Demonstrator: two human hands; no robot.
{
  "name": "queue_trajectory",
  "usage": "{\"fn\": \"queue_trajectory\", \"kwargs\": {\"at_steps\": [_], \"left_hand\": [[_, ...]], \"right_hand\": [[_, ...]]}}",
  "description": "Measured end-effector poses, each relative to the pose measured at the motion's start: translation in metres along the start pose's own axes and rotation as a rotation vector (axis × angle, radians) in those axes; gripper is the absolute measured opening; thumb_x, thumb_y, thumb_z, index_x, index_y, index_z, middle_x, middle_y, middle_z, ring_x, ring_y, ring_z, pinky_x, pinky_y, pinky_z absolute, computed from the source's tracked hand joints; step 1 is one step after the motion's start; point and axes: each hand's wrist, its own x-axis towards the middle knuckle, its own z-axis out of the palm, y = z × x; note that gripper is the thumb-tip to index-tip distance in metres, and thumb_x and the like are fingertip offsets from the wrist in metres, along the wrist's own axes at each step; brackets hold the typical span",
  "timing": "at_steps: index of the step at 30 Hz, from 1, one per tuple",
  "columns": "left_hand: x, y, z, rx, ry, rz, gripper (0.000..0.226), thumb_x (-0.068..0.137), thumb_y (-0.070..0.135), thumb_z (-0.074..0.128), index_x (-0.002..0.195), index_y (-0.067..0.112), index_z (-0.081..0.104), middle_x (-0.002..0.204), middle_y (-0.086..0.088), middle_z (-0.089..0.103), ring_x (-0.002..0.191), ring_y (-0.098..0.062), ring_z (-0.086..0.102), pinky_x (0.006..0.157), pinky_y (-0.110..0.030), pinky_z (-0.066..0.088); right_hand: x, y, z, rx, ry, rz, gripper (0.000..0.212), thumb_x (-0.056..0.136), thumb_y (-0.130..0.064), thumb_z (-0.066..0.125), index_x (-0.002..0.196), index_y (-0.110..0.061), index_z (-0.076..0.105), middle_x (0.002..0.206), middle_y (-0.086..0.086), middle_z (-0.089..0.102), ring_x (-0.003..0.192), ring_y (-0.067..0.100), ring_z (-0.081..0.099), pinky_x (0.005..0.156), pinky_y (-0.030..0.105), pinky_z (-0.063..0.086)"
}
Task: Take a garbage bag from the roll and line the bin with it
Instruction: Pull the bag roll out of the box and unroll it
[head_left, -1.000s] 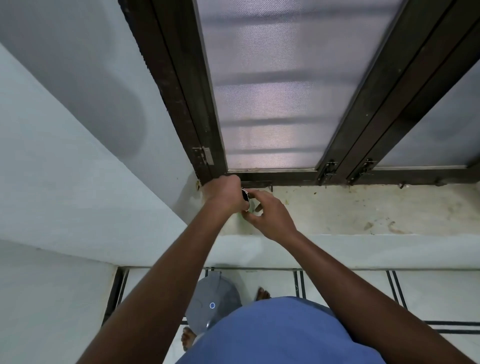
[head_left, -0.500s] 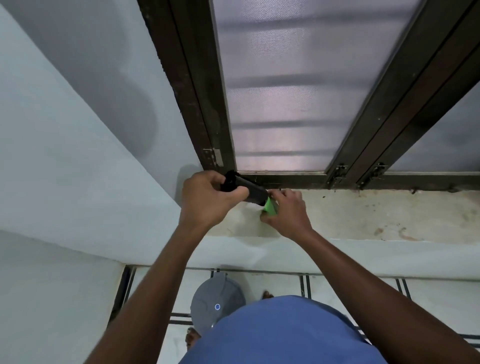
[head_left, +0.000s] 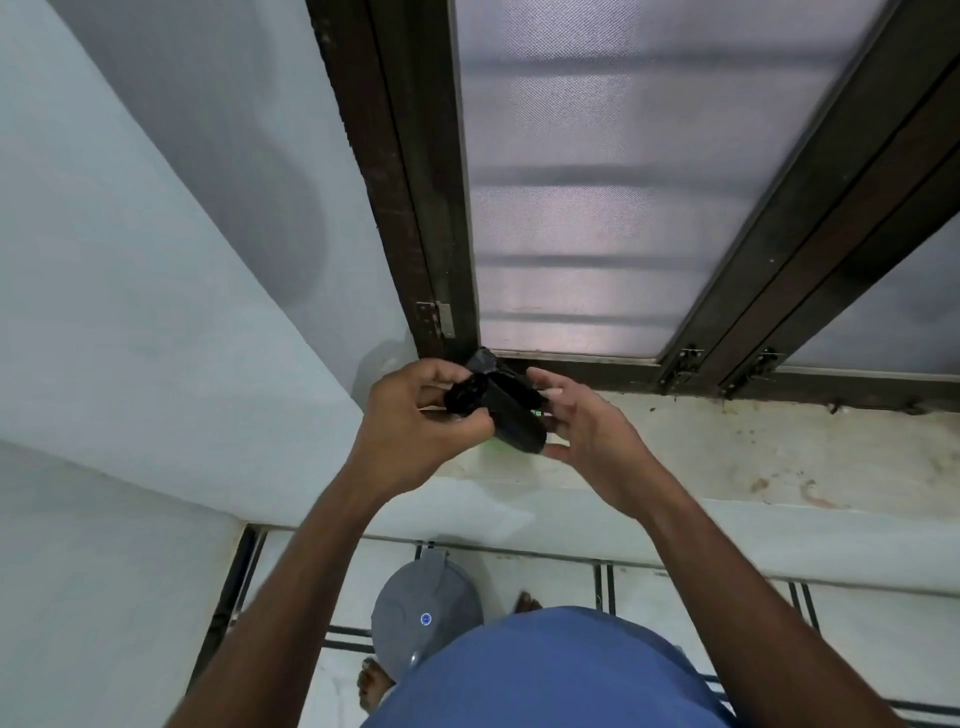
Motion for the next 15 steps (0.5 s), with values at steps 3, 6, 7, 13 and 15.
{"fn": "queue_trajectory", "kwargs": {"at_steps": [3,6,7,13,15], "left_hand": [[0.01,0.0,0.007,-0.093,-0.076,0.04,0.034,0.082,0.019,0.085,0.115,0.024,0.078,0.107,0.01,0.08,0.105,-0.008,0.076,0.086,-0.023,0.06],[0.018,0.008,0.021,-0.253,-0.025,-0.096,0.041,0.093,0.02,0.083,0.131,0.03,0.07,0.121,0.009,0.075,0.111,-0.009,0.073,0.086,-0.024,0.062],[0.02,0.009,0.027,-0.276,-0.038,-0.171,0.047,0.092,0.031,0.086,0.135,0.032,0.066,0.124,0.01,0.073,0.113,-0.009,0.073,0.087,-0.028,0.064],[0.02,-0.003,0.045,-0.603,-0.226,-0.417,0.04,0.098,0.038,0.078,0.133,0.018,0.075,0.131,-0.006,0.08,0.12,-0.025,0.075,0.09,-0.039,0.062],[0.019,-0.002,0.047,-0.824,-0.179,-0.49,0.021,0.102,0.029,0.069,0.115,0.02,0.083,0.125,-0.008,0.081,0.109,-0.025,0.077,0.086,-0.039,0.059]], "right_hand": [[-0.024,-0.003,0.006,-0.113,-0.096,-0.054,0.041,0.107,-0.041,0.07,0.146,-0.027,0.07,0.138,0.012,0.076,0.128,0.034,0.073,0.105,0.057,0.062],[-0.028,0.0,0.013,-0.08,0.034,-0.099,0.027,0.108,-0.03,0.07,0.13,-0.016,0.079,0.126,0.015,0.08,0.117,0.033,0.077,0.098,0.063,0.065],[-0.029,0.001,0.016,-0.05,0.068,-0.118,0.027,0.108,-0.028,0.071,0.13,-0.014,0.078,0.125,0.014,0.08,0.113,0.028,0.079,0.095,0.061,0.066],[-0.024,0.004,0.017,0.038,0.213,-0.201,0.022,0.111,-0.019,0.067,0.126,-0.004,0.072,0.118,0.02,0.078,0.105,0.03,0.08,0.079,0.043,0.07],[-0.019,0.004,0.012,0.124,0.268,-0.166,0.023,0.112,-0.019,0.066,0.126,-0.001,0.069,0.12,0.025,0.075,0.106,0.038,0.08,0.08,0.044,0.07]]}}
